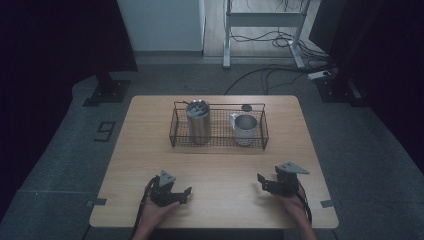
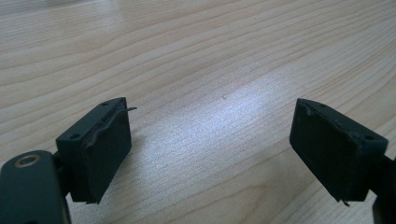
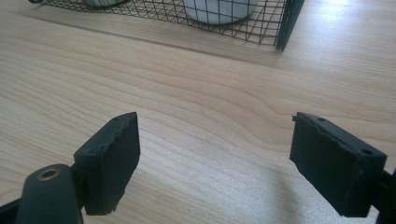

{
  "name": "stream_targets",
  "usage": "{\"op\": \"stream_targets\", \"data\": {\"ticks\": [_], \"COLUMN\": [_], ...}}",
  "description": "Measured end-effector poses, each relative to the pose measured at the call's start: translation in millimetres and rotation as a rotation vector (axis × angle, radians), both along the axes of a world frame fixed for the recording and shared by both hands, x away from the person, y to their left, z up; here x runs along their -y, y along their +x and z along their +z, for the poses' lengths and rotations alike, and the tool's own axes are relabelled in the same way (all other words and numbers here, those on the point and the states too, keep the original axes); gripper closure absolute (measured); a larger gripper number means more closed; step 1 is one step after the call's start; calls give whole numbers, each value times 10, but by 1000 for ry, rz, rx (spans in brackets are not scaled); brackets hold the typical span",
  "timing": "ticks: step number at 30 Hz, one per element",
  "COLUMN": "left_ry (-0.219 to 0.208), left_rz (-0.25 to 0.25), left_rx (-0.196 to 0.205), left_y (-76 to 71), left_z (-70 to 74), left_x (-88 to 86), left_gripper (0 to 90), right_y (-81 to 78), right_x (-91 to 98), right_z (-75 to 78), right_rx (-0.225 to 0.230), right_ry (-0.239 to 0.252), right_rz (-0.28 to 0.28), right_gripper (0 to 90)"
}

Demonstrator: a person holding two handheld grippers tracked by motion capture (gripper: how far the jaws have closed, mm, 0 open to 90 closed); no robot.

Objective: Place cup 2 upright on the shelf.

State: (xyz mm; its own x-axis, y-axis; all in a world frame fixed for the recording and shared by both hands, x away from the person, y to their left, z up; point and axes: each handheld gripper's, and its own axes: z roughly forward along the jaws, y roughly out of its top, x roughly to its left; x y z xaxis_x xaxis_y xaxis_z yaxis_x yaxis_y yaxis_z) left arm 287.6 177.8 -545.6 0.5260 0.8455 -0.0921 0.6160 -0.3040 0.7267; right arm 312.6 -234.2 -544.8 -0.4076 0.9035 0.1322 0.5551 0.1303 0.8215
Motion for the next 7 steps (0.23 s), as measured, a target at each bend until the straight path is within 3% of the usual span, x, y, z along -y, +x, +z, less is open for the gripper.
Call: {"op": "stream_targets", "data": {"ticks": [7], "left_ry": [3], "left_rz": [0], "left_rx": [0], "left_y": [-1], "left_z": [2], "left_x": [1], "left_gripper": [130], "right_y": [-12], "right_x": [41], "right_z": [7], "right_rx": [6], "right_ry": [8], "right_rz": [-11], "right_gripper": [160]}}
